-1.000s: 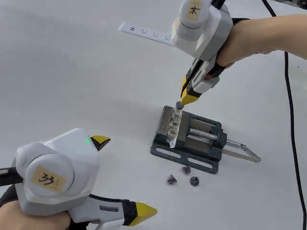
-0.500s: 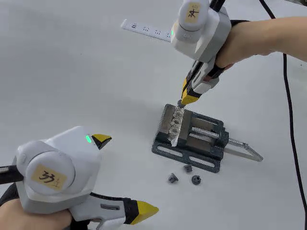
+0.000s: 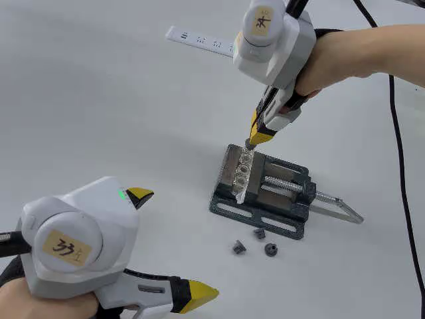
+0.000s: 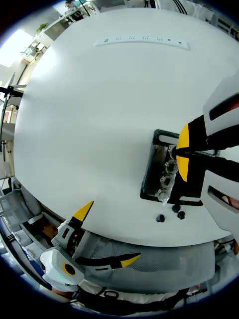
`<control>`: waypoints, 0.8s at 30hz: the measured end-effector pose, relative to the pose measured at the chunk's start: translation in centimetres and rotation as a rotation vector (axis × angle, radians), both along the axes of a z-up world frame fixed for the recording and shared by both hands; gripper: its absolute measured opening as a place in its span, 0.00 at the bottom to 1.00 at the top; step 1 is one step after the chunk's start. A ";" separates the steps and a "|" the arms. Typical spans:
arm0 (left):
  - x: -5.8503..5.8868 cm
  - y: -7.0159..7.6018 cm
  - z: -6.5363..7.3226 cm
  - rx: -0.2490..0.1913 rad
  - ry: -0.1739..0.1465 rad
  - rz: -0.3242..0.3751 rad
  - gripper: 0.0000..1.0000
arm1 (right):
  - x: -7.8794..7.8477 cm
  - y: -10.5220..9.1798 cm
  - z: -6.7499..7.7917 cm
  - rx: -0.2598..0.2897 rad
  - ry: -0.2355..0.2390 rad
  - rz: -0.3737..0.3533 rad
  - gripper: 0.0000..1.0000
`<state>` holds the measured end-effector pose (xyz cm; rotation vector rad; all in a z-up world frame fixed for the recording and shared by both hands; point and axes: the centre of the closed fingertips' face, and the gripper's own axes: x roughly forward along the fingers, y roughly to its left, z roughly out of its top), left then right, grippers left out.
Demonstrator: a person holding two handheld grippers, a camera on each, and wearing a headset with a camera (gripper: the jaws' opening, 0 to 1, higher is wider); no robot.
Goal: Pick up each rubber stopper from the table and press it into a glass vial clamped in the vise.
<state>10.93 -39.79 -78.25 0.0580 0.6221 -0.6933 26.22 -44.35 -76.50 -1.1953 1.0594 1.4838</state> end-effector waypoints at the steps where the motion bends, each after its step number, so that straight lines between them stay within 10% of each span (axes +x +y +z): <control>1: 0.0 0.0 0.0 -0.001 0.000 0.000 0.98 | 0.0 0.0 0.0 -0.002 -0.002 0.000 0.00; 24: 0.1 -0.2 0.4 -0.026 0.017 0.029 0.98 | 0.3 -0.3 -0.4 -0.014 -0.014 -0.002 0.00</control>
